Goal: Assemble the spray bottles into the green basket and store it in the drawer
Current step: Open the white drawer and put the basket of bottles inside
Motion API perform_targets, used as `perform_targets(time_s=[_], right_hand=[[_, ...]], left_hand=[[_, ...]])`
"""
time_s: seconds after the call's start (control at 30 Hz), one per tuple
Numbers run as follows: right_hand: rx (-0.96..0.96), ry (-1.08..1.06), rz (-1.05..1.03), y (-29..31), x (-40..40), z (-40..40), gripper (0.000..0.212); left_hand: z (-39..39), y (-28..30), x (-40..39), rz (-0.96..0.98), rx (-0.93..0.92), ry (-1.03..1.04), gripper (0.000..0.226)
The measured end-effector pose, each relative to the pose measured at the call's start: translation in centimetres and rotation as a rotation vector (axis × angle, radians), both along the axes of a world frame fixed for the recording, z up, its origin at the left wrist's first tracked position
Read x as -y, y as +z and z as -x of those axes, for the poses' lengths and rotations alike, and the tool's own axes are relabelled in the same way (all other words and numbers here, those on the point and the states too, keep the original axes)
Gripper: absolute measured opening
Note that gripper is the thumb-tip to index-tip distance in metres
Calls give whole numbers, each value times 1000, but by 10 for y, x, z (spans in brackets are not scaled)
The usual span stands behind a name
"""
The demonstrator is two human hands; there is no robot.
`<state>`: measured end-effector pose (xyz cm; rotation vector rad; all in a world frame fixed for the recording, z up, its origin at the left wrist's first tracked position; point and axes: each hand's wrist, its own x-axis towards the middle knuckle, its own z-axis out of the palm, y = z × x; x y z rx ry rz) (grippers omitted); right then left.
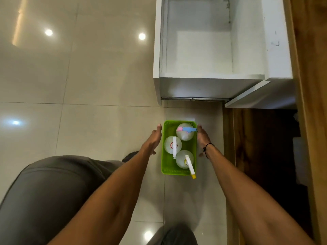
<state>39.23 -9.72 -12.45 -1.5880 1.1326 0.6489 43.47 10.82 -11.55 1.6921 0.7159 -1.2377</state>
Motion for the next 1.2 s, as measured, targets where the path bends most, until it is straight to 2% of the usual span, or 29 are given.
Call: perform_targets(time_s=[0.07,0.2,0.4,0.7,0.8,0.87,0.97,1.13,1.2], right_hand=[[46,-105,-75,-7,-7,4,71],[64,-177,-170,-8,-9,9,68],[133,-180,-172,9,-10,14,49],[199,-18,-110,138,3,9,53],[233,22,-101,190,4,4,63],[228,20,-115,225,5,2,58],[234,43,-148,272,7,1,38],[161,76,-227,325,18,-6,62],[154,83,-198,339,25,-15,61]], left_hand=[[13,-12,1,18,-22,-4,85],[33,-19,14,57,-52,31,82],[33,7,21,64,-32,9,88],[23,127,20,83,22,-10,92],[19,175,16,96,43,-31,95],[17,204,11,107,56,-56,99],[15,242,3,139,78,-48,97],[4,292,-5,191,126,-74,91],[-5,308,-3,201,164,-90,90]])
